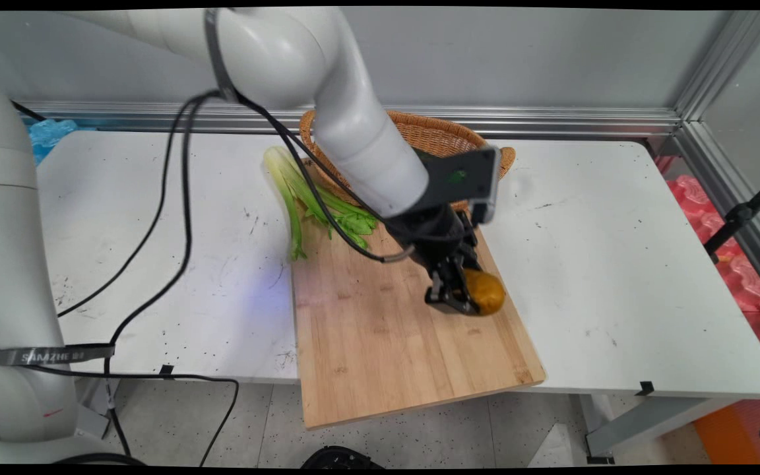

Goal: Place the picked object on the cutting board

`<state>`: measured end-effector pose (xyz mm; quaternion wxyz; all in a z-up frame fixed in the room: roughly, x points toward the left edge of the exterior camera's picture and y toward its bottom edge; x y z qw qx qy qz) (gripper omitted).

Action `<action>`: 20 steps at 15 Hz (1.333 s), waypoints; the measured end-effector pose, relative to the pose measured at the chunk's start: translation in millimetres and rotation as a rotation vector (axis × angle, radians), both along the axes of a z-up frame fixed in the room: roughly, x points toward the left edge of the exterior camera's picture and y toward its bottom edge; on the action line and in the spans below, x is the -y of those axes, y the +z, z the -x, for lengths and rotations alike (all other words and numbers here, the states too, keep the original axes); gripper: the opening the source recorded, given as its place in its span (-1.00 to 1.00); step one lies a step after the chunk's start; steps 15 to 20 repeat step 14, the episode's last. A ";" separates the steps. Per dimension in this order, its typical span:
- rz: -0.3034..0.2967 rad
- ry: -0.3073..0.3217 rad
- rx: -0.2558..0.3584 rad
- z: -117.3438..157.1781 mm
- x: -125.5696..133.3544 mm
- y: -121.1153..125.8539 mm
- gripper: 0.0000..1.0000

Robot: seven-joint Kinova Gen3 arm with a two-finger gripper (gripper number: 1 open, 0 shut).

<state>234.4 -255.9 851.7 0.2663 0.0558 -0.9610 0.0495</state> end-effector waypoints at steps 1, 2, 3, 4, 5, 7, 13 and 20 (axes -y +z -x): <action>-0.003 -0.003 0.006 5.5 -0.2 -8.3 -1.00; -0.006 -0.005 0.013 10.3 -0.5 -16.3 -1.00; -0.010 -0.005 0.019 13.9 -0.7 -22.9 -1.00; -0.014 -0.005 0.025 17.0 -1.0 -29.2 -1.00; -0.018 -0.005 0.031 20.3 -1.1 -35.9 -1.00; -0.022 -0.004 0.041 25.4 -0.7 -46.8 -1.00; -0.014 -0.007 0.049 30.9 2.0 -61.0 1.00; -0.010 -0.009 0.047 31.1 2.3 -60.8 1.00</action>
